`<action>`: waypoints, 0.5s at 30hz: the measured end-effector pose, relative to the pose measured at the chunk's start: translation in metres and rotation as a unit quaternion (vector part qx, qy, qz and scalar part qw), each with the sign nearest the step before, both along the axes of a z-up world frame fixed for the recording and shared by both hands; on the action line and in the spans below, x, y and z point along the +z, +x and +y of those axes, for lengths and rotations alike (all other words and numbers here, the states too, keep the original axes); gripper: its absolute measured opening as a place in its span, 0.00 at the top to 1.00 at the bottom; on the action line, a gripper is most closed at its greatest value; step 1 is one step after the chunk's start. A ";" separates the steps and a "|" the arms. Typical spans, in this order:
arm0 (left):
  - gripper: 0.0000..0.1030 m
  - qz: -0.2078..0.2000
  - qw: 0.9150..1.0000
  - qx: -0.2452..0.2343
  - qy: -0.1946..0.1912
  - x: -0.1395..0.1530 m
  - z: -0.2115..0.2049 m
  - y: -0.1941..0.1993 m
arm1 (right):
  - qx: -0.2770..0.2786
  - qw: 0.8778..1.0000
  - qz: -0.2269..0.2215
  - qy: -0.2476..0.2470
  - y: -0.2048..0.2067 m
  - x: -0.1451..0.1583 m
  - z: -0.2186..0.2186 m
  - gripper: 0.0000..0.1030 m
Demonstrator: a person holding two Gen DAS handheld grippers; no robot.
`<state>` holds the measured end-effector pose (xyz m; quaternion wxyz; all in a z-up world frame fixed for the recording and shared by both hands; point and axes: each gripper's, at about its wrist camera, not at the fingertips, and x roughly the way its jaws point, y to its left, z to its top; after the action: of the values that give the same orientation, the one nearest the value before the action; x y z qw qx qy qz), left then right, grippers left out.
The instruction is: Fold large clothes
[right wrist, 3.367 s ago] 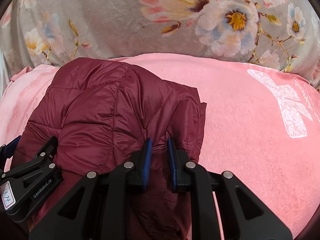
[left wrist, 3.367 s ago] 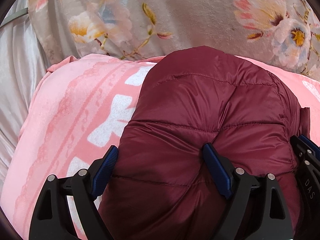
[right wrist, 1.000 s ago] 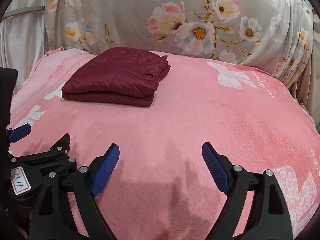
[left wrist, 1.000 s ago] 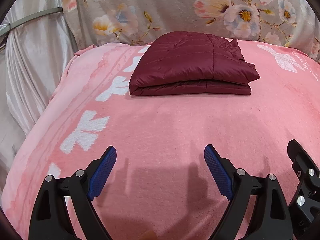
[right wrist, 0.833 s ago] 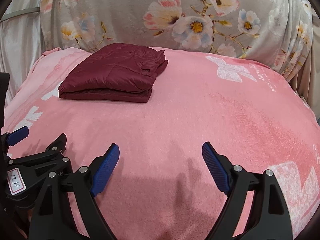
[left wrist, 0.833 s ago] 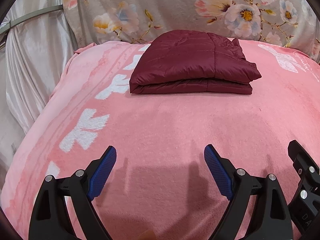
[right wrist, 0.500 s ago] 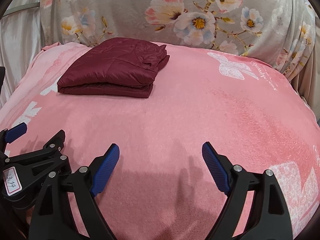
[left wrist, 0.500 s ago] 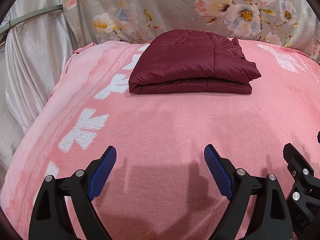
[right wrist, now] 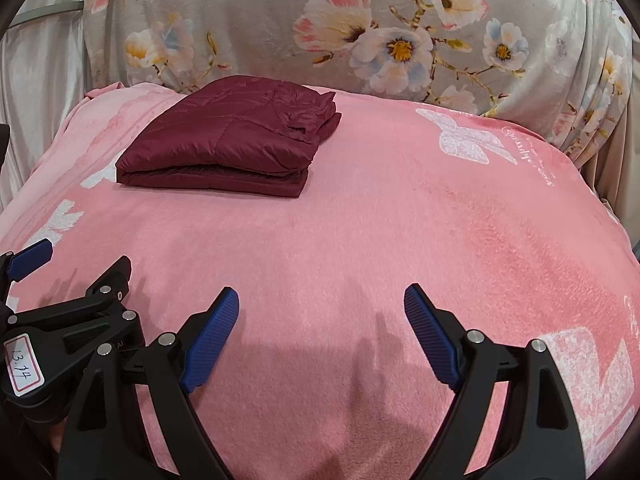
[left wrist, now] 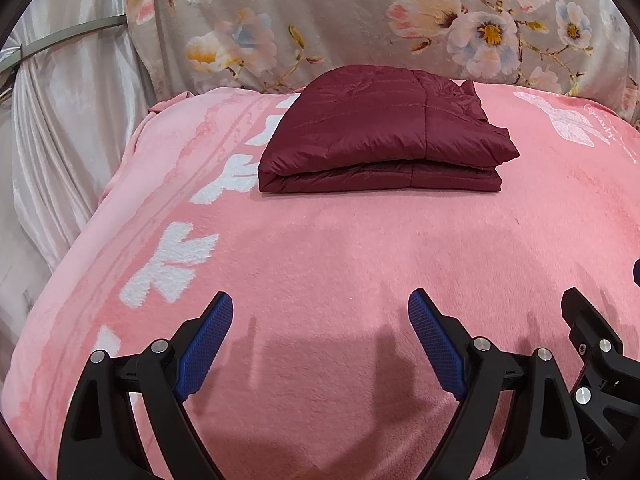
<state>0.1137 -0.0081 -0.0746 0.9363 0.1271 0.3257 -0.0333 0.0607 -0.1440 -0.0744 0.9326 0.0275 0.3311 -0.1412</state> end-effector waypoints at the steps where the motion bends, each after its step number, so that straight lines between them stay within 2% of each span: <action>1: 0.15 0.000 1.000 0.000 0.000 0.000 0.000 0.000 | 0.000 1.000 0.000 0.000 0.000 0.000 0.000 0.20; 15: 0.17 -0.001 1.000 -0.001 0.000 0.000 0.001 -0.001 | 0.000 1.000 0.000 -0.001 0.000 0.001 0.000 0.20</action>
<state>0.1128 -0.0075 -0.0744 0.9366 0.1274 0.3246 -0.0337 0.0604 -0.1438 -0.0737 0.9327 0.0263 0.3308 -0.1414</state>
